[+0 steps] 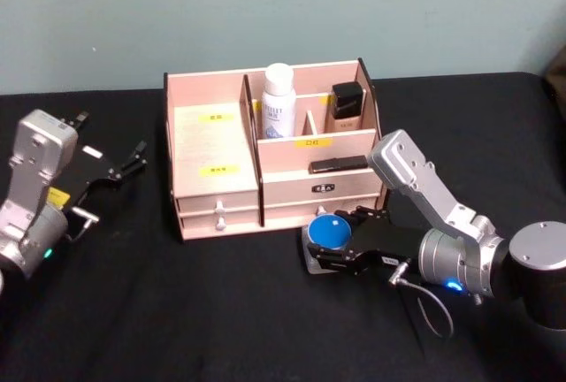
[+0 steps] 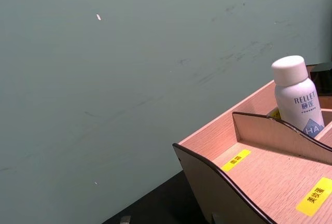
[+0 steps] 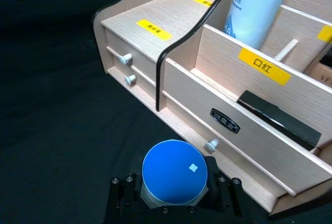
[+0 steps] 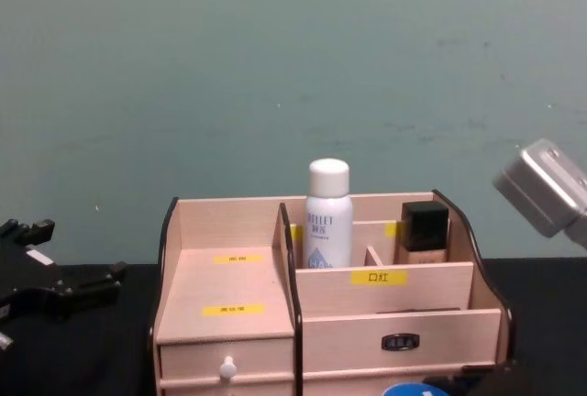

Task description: Pick up the facial cleanser and watermelon frost from the table and place them into the tiered storage box.

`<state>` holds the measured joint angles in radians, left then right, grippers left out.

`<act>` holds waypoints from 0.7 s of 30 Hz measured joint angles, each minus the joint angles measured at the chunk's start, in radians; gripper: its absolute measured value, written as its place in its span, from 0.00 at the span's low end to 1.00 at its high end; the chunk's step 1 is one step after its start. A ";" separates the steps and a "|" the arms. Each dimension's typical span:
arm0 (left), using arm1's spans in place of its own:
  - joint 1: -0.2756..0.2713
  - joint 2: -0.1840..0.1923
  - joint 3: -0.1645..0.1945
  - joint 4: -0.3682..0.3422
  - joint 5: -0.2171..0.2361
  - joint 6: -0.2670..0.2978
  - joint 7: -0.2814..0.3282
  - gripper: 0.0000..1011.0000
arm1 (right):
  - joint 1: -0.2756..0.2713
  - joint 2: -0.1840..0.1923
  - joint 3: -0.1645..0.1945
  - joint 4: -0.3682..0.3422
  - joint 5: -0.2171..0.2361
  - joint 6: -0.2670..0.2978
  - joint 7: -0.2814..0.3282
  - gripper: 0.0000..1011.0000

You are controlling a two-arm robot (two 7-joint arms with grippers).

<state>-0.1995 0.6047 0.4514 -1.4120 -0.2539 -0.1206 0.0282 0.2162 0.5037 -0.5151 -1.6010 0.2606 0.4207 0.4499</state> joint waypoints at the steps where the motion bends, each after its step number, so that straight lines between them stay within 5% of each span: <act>1: 0.000 0.000 0.000 0.000 0.000 0.000 0.000 1.00 | -0.002 0.000 0.001 -0.001 0.002 -0.002 0.005 0.72; 21: 0.000 0.000 0.000 0.000 0.000 0.000 0.000 1.00 | 0.010 0.025 -0.029 -0.128 0.042 -0.001 0.068 0.72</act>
<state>-0.1995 0.6047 0.4514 -1.4120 -0.2539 -0.1205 0.0282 0.2266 0.5283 -0.5441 -1.7293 0.3025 0.4195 0.5179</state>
